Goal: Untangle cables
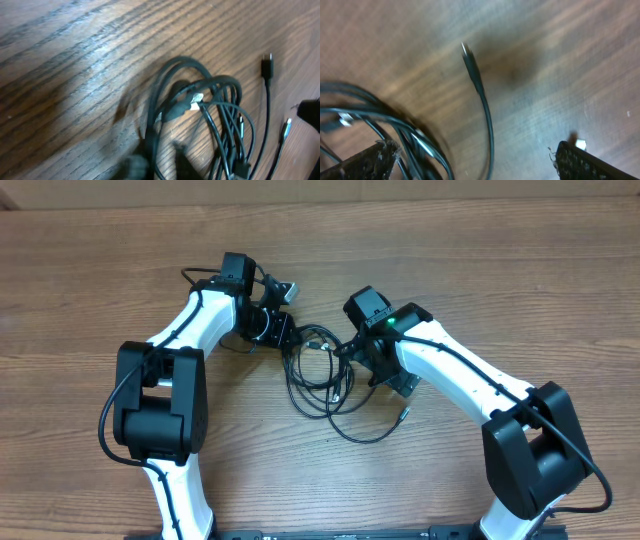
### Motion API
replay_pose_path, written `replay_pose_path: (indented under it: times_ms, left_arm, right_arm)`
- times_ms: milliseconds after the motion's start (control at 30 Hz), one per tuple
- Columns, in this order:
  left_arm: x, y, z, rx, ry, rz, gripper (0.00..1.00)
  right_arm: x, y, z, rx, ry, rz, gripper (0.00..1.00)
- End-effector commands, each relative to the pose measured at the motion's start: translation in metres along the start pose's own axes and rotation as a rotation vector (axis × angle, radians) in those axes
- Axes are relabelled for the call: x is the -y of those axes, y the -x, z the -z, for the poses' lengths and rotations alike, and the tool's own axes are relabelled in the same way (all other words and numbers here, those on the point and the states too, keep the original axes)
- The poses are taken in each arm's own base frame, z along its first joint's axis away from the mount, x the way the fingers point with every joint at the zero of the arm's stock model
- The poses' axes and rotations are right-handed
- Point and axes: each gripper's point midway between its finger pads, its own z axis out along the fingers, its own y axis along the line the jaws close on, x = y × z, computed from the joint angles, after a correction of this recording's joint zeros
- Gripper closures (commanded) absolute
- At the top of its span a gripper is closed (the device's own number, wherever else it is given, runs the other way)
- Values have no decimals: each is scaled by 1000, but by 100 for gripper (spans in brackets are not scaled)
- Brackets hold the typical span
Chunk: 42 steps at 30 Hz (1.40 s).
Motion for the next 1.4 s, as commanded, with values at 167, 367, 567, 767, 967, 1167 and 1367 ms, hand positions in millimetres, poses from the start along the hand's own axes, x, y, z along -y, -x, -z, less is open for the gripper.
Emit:
replay_pose_path:
  times_ms: [167,367,567,767,967,1167,1367]
  left_arm:
    - [-3,3,-1,3,4,2,29]
    - [-3,4,2,9,3,10,2]
    - [6,12,14,41,2,-8,0]
    - [-8,10,14,32,84,-4,1]
    - [-11,10,14,32,104,10,3]
    - [-11,10,14,31,104,11,6]
    - [-9,9,13,27,103,7,7]
  right_arm:
    - [-11,57,16,299,24,-39,0]
    - [-6,70,10,315,14,-76,0]
    - [8,77,2,259,-9,-115,0]
    - [10,67,-5,186,1,-120,0]
    - [14,35,-23,50,19,-104,7]
    - [23,6,-44,-51,31,-92,27]
    - [19,-25,-62,-167,106,-83,31]
